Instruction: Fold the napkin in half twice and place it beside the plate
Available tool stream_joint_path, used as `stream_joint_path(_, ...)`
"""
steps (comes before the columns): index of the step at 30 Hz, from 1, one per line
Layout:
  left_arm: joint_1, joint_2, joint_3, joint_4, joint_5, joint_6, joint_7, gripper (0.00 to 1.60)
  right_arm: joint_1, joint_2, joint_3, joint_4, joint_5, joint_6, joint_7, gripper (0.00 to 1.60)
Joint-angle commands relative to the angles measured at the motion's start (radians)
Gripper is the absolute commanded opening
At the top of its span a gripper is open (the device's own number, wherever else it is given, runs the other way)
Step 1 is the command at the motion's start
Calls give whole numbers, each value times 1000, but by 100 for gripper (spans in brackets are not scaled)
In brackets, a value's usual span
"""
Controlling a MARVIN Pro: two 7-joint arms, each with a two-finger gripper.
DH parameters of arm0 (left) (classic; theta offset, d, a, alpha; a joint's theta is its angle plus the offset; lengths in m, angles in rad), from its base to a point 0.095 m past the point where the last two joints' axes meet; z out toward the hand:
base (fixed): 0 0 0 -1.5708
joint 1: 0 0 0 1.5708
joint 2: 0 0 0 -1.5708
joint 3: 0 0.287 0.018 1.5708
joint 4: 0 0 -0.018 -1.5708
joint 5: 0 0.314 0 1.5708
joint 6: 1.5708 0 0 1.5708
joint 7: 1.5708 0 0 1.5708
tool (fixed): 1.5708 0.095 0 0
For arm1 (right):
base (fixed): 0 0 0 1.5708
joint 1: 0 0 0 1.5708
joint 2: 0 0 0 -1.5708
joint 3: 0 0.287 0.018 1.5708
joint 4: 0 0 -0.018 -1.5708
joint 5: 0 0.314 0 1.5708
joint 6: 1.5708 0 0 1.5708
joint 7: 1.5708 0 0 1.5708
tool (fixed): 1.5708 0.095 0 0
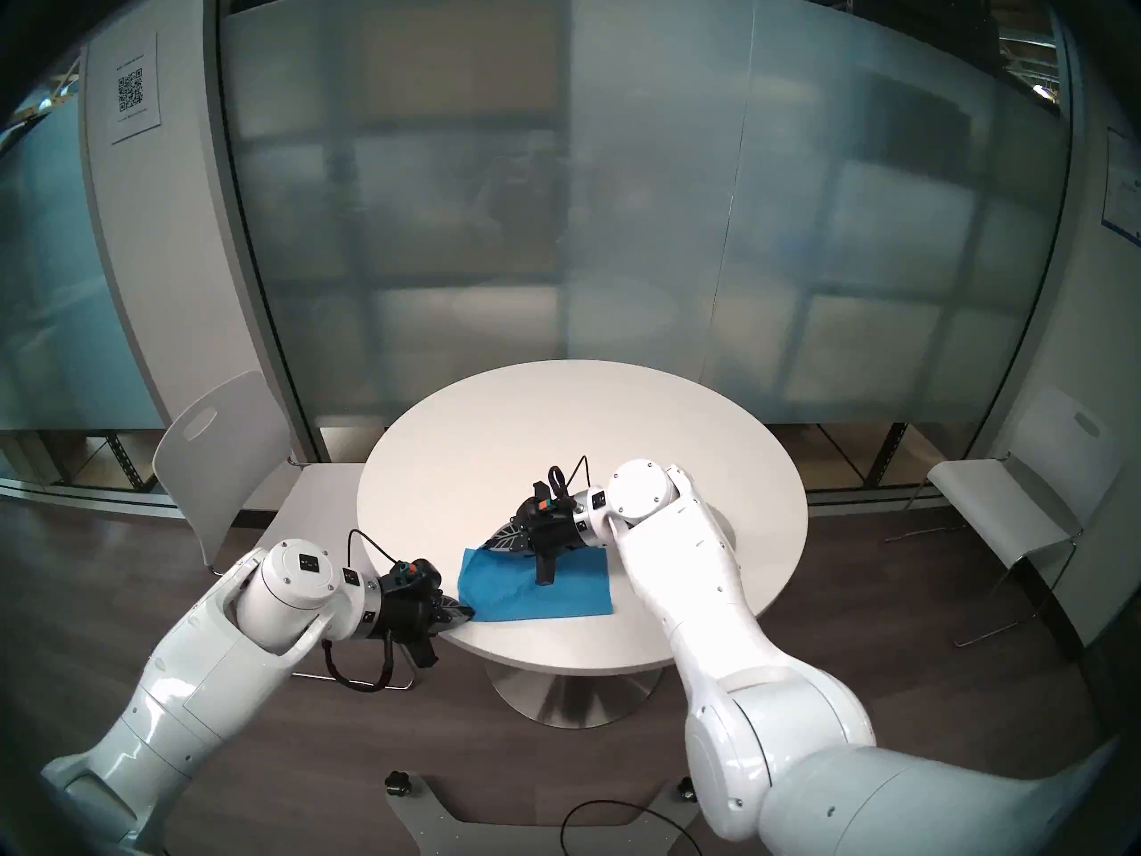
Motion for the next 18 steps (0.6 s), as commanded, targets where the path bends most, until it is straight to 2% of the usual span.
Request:
stream_joint_path(1,-9,1,-1,-8,1,3,-2,0,57,-19,-1,14,4,-22,-17,61)
stream_joint_path(2,-9,1,-1,-9,1,4,-2,0,58,-18,-1,14,5,-23,-16,69)
stream_joint_path(18,16,6,-3,-28,1,8,2,0,99,-30,-18,93,-12,-42,-55,72)
